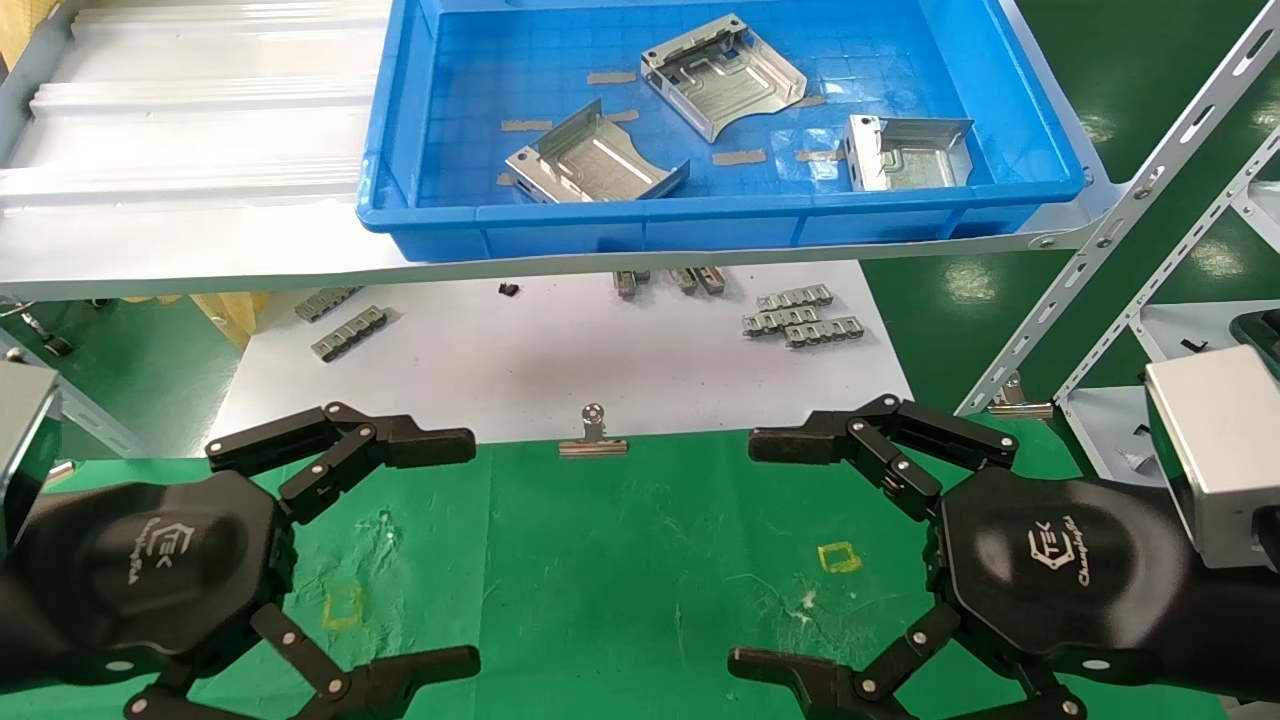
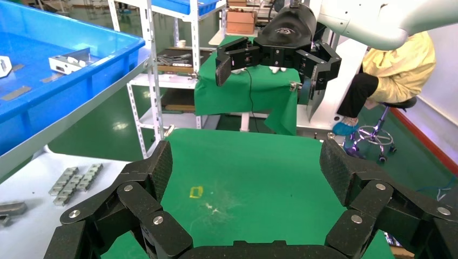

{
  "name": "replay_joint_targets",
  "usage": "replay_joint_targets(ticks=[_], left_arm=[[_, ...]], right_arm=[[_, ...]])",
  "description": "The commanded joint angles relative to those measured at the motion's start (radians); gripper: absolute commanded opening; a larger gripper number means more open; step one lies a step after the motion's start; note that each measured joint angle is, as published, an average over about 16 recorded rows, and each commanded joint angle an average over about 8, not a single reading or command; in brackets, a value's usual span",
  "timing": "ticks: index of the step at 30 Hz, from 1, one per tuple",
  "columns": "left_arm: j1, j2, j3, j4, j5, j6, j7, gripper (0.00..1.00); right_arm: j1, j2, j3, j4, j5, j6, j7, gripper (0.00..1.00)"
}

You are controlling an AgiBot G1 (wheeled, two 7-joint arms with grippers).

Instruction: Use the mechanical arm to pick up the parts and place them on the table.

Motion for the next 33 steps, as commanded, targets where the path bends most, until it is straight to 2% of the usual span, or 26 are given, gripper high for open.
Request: replay_joint_targets(ticks=[1, 9, 33], left_arm=[[0.000, 0.000, 0.000, 0.000, 0.000, 0.000, 0.000, 0.99], [0.000, 0.000, 0.000, 0.000, 0.000, 0.000, 0.000, 0.00], [0.000, 0.000, 0.000, 0.000, 0.000, 0.000, 0.000, 0.00]], right_arm=[[0.000, 0.000, 0.000, 0.000, 0.000, 0.000, 0.000, 1.00], [0.000, 0.000, 0.000, 0.000, 0.000, 0.000, 0.000, 1.00], [0.000, 0.000, 0.000, 0.000, 0.000, 0.000, 0.000, 1.00]])
